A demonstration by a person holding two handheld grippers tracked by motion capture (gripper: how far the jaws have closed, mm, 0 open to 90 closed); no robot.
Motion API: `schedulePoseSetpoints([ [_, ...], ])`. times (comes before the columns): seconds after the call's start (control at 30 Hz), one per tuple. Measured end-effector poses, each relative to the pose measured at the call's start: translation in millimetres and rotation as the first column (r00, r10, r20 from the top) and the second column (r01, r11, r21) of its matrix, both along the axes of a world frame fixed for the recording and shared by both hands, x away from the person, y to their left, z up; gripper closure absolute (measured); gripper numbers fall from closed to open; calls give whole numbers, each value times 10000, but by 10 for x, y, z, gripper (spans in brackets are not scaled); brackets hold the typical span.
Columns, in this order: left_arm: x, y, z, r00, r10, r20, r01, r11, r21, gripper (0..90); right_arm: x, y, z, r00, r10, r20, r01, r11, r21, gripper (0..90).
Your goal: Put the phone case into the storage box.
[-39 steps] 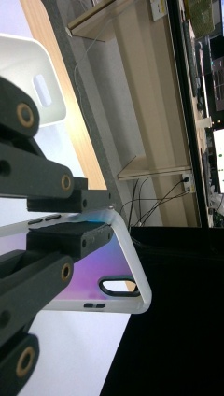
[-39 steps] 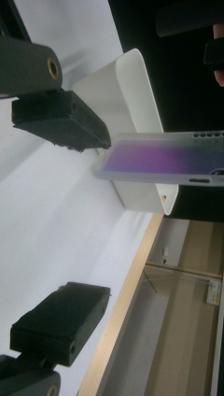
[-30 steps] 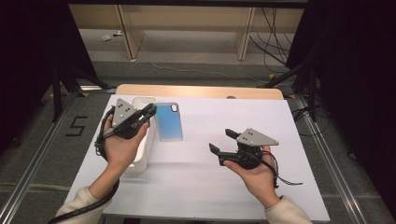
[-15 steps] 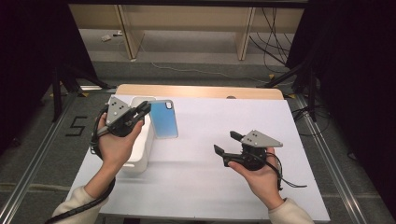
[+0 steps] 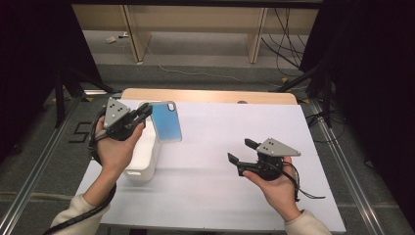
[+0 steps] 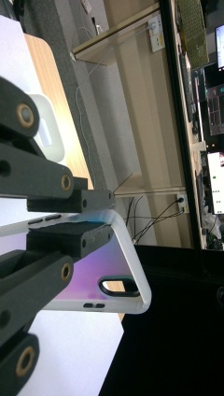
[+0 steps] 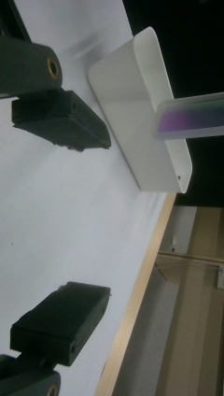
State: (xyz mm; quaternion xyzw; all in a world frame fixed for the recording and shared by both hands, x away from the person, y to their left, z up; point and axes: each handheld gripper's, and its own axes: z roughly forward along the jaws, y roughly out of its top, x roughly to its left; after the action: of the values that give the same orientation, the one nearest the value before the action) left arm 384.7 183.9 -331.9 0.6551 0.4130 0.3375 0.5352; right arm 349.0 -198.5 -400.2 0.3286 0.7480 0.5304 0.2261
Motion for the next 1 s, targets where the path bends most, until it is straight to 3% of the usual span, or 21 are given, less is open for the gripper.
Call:
schedulePoseSetpoints([
  [0.3, 26, 74, 23, 10000, 6, -40, -6, 10000, -21, 828, -17, -47, -14, 10000, 52, 40, -52, 9999, 107, 236],
  [0.5, 35, 137, 49, 10000, 47, 27, -47, 10000, -22, 828, -33, -59, -21, 9998, 75, -189, -70, 9996, 263, 230],
  [0.6, 43, 168, 51, 9999, 140, 3, -140, 9999, 11, 828, -21, -70, -32, 10000, 36, 52, -37, 9997, 249, 228],
  [0.63, 45, 175, 51, 9999, 162, -2, -162, 9999, 24, 828, -30, -65, -31, 9998, 108, -156, -103, 9994, 324, 227],
  [0.77, 50, 200, 59, 9997, 231, 33, -232, 9997, 83, 828, -41, -84, -21, 9998, -33, -210, 37, 9998, 173, 225],
  [0.8, 49, 207, 62, 9997, 259, 31, -259, 9996, 117, 828, -33, -97, -20, 10000, -69, 8, 69, 9999, 85, 225],
  [1.0, 59, 237, 67, 9996, 294, 25, -295, 9995, 62, 828, -39, -131, -33, 9998, -177, 117, 175, 9998, 131, 221],
])
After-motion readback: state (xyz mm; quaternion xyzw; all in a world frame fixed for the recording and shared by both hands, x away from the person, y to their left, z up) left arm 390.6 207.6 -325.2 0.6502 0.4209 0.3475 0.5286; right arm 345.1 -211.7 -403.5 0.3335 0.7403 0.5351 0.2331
